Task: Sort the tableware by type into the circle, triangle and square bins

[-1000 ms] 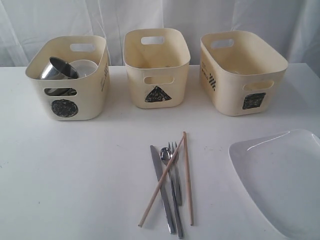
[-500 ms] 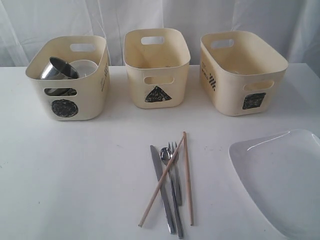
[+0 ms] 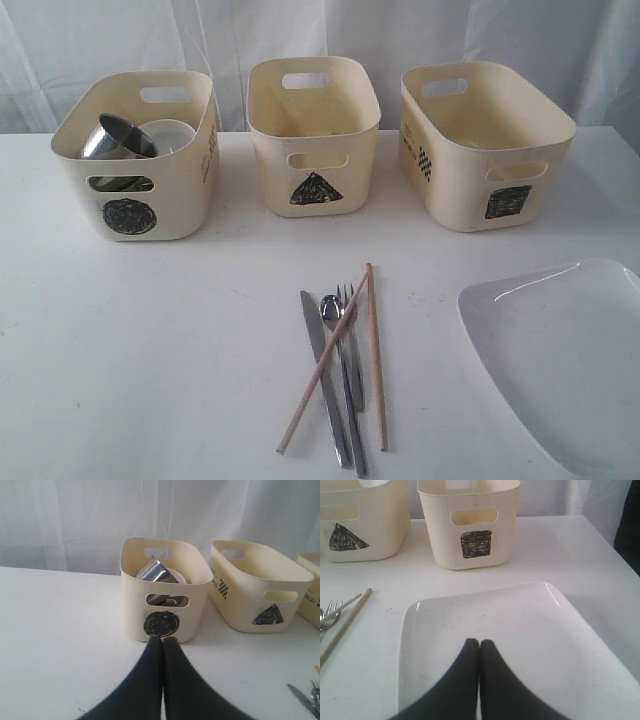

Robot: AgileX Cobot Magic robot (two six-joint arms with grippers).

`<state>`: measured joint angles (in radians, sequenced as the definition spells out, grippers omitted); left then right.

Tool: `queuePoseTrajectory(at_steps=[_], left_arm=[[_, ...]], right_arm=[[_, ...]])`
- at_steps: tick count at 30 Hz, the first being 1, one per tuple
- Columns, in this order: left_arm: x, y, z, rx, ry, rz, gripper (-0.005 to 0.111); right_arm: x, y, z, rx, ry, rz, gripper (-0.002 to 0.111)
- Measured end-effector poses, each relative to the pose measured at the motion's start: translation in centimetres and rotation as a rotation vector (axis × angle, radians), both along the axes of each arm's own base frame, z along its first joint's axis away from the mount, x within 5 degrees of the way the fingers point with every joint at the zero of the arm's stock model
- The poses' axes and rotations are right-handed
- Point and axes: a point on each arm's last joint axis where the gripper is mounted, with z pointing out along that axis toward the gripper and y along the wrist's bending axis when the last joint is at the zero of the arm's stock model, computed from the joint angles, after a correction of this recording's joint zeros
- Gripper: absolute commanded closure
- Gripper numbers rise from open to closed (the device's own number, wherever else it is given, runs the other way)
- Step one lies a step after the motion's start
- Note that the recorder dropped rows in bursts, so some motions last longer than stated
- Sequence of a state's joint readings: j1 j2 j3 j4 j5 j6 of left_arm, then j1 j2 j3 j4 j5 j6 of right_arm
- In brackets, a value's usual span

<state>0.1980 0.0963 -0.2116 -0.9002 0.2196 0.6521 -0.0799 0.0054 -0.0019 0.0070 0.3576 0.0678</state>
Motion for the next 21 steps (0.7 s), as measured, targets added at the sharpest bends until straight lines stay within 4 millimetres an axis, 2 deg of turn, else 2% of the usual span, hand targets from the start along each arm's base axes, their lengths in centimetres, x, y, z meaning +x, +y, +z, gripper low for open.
queuePoseTrajectory(at_steps=[5, 9, 11, 14, 21], left_arm=[[0.0, 0.9, -1.3, -0.033, 0.106, 0.106, 0.107], [-0.2, 1.8, -4.1, -0.041, 0.183, 0.204, 0.107], [-0.3, 2.0, -6.0, -0.037, 0.209, 0.224, 0.107], [-0.3, 1.9, -7.8, -0.043, 0.282, 0.225, 0.107], [-0.6, 1.8, -8.6, 0.015, 0.361, 0.199, 0.107]], right_arm=[[0.0, 0.0, 0.0, 0.000, 0.000, 0.000, 0.108], [0.0, 0.0, 0.0, 0.000, 0.000, 0.000, 0.108], [0.0, 0.0, 0.0, 0.000, 0.000, 0.000, 0.108], [0.0, 0.0, 0.0, 0.000, 0.001, 0.000, 0.108], [0.0, 0.0, 0.0, 0.000, 0.001, 0.000, 0.108]])
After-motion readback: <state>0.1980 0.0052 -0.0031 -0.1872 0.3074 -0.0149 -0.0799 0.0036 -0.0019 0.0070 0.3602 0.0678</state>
